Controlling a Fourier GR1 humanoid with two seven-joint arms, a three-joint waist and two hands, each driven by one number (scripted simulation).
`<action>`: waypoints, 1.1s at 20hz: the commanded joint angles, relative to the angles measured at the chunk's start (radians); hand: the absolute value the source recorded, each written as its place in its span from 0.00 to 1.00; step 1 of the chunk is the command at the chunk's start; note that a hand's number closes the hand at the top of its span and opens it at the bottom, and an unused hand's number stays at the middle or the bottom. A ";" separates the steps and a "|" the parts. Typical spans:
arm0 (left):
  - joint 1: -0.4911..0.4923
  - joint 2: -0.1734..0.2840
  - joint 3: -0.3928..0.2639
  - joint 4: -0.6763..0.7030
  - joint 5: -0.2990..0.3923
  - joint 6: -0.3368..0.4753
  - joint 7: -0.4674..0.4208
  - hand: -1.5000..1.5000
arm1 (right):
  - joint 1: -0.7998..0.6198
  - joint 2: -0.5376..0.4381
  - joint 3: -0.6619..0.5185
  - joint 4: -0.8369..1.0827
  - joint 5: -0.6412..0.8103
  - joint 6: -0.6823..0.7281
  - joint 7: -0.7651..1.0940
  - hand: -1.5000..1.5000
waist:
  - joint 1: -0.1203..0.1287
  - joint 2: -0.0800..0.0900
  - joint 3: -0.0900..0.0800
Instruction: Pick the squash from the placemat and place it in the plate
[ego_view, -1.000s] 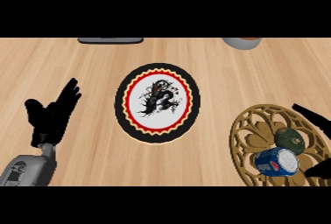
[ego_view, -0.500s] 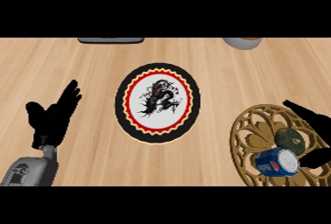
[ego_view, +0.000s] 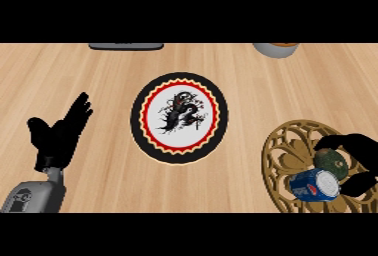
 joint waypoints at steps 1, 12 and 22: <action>-0.080 -0.001 0.032 0.049 0.000 -0.013 0.006 0.50 | -0.045 0.012 0.007 0.069 0.036 0.001 -0.076 1.00 | 0.000 0.006 0.012; -0.031 -0.025 -0.025 -0.029 -0.019 -0.028 0.038 0.50 | -0.092 0.441 0.354 -0.173 0.165 0.018 0.119 1.00 | 0.097 0.009 0.006; -0.053 -0.045 -0.040 0.004 -0.040 -0.011 0.042 0.50 | -0.255 0.612 0.661 -0.370 0.266 -0.320 0.570 1.00 | 0.072 -0.006 0.011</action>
